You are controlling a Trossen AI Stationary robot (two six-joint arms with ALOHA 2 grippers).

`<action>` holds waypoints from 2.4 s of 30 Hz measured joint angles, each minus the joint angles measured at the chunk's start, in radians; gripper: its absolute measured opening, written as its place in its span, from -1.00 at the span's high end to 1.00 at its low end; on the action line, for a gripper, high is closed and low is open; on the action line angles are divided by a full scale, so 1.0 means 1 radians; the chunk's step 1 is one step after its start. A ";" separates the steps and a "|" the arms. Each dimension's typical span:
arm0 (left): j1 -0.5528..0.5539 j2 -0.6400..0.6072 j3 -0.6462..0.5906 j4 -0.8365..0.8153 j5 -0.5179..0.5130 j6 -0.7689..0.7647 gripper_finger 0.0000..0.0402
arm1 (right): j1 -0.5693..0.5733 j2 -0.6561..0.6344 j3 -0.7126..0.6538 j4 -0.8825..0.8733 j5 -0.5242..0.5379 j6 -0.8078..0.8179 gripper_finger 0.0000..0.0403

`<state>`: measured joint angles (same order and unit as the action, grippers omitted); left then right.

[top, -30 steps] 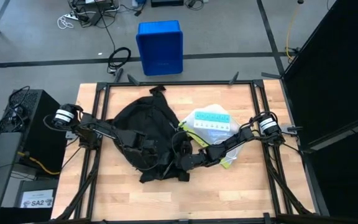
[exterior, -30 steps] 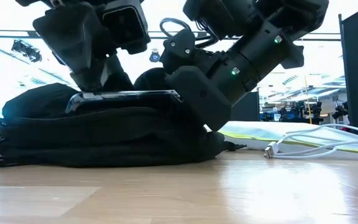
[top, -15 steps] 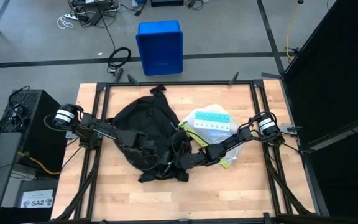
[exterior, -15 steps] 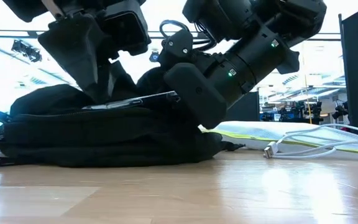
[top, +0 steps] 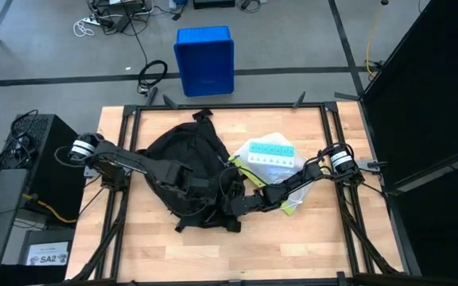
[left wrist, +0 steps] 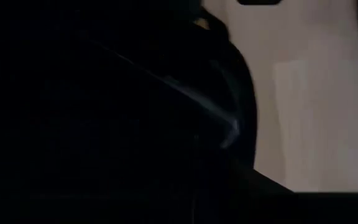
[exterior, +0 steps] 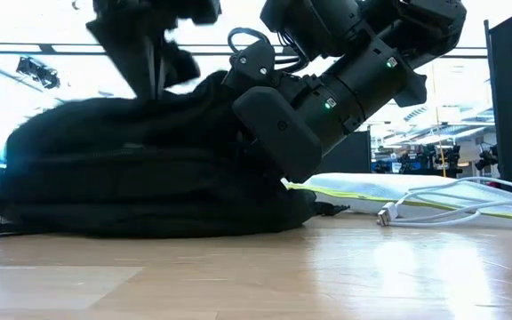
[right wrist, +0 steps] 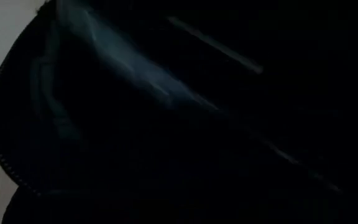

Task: Unpack backpack
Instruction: Remove the cellphone from the backpack

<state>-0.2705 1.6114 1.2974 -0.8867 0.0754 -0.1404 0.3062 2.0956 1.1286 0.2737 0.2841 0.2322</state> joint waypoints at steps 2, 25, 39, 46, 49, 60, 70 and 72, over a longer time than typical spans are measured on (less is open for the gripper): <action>-0.026 -0.009 0.070 -0.093 -0.085 -0.012 0.97 | 0.000 0.000 0.000 0.000 0.000 0.000 0.98; -0.612 -0.289 -0.203 0.243 -0.965 -0.397 1.00 | 0.000 -0.001 0.001 0.002 -0.001 0.013 0.99; -0.543 0.009 -0.339 0.948 -0.831 0.110 0.58 | -0.002 -0.001 0.001 0.008 -0.001 0.028 0.98; -0.458 0.094 -0.339 0.999 -0.817 0.103 -0.18 | -0.003 -0.001 0.001 0.008 -0.001 0.028 0.98; -0.429 0.125 -0.339 1.036 -0.773 0.103 -0.41 | -0.003 -0.002 0.001 0.008 -0.001 0.028 0.98; -0.341 0.153 -0.338 0.963 -0.706 0.020 -0.43 | -0.003 -0.002 0.001 0.009 0.000 0.027 0.97; -0.298 0.129 -0.335 0.715 -0.839 -0.109 -0.42 | -0.005 -0.002 0.001 0.011 -0.019 0.021 0.98; -0.292 0.111 -0.335 0.659 -0.840 -0.148 -0.42 | -0.005 -0.002 0.001 0.011 -0.020 0.021 0.98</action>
<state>-0.5626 1.7221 0.9623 -0.2275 -0.7650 -0.2887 0.3016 2.0937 1.1297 0.2844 0.2642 0.2529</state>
